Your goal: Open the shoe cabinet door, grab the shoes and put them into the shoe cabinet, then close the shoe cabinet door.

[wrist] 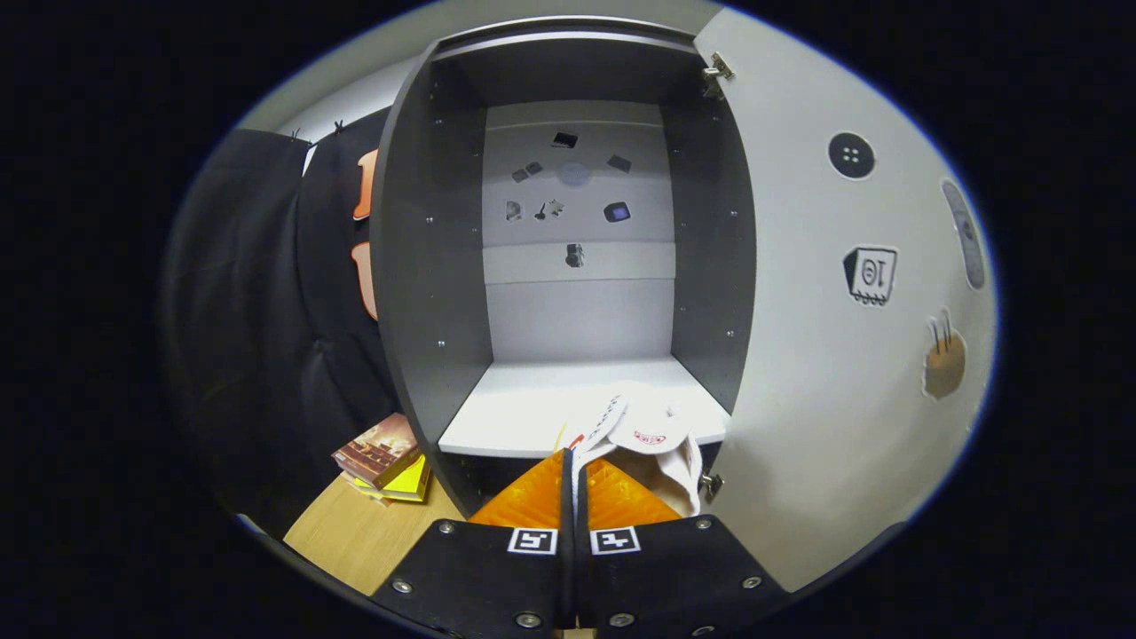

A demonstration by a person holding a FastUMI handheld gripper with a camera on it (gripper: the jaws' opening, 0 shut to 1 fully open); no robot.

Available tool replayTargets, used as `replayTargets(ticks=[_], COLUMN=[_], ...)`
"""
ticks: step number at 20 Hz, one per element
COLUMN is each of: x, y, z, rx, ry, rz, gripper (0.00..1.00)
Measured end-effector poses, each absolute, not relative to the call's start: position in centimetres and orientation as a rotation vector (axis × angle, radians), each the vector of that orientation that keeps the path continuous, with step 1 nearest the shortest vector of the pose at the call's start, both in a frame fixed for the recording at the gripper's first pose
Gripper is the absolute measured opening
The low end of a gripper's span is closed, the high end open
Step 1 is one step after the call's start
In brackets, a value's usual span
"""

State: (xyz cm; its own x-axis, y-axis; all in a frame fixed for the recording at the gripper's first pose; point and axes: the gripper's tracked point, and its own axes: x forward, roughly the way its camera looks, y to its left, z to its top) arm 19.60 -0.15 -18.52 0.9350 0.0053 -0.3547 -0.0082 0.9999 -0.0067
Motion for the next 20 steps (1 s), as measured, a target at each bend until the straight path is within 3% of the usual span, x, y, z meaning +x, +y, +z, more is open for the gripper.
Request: replayTargets(ticks=[7, 20], x=[28.9, 38.3], y=[1.4, 2.1], z=[-19.4, -24.3], rx=[-0.027, -0.065], ry=[0.376, 0.426], rz=[0.054, 0.051], gripper=[0.00, 0.00])
